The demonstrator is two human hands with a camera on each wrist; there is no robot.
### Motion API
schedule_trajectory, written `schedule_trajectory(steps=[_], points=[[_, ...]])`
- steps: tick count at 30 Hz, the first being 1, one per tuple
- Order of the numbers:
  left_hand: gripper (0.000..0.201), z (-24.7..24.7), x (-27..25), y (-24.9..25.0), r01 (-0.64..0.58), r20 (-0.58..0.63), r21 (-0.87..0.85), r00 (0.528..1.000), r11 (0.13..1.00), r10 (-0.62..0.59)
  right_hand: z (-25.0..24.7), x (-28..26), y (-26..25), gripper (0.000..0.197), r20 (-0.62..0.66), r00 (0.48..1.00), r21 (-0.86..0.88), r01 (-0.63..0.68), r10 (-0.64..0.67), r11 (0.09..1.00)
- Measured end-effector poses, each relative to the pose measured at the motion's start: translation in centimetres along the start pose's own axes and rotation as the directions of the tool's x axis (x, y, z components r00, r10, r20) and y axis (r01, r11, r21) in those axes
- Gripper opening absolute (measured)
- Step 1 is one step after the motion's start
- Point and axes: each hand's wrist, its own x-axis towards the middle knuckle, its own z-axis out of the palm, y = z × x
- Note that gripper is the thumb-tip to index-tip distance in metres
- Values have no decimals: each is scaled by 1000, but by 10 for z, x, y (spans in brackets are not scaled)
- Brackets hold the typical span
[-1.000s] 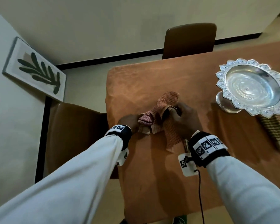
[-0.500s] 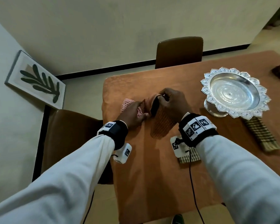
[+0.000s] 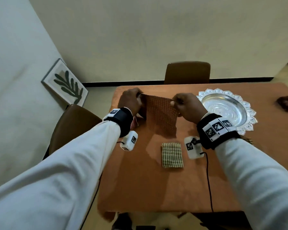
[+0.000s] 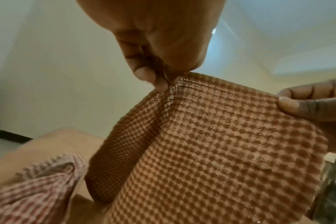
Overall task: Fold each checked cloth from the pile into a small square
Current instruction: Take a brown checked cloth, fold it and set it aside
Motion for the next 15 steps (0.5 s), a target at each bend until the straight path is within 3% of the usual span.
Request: schedule_trajectory(steps=[3,6,8,11,13,15], points=[[16,1,-12,16,120,-102,-63,987,991,-125,-13,-10,-13,11,-24,995,127,96,-93,987],[13,2,-29,19,194,-75,-33,978,980,-196,-23,-14,-15,13,-135,986,121,119,-103,985],[26,3,-43,27,105,13,-100,995,990,-104,-26,-16,-15,9,-202,976,149,120,-88,982],[59,4,-62,48,-219,84,-191,967,957,239,-23,-21,-26,1,-145,983,235,149,-117,960],[53,5,-67,64,-291,60,-210,949,933,309,-17,-26,-33,8,-90,983,265,180,-162,947],[36,5,-67,76,-240,-9,-302,969,923,249,-13,-34,-35,10,-101,976,254,215,-195,943]])
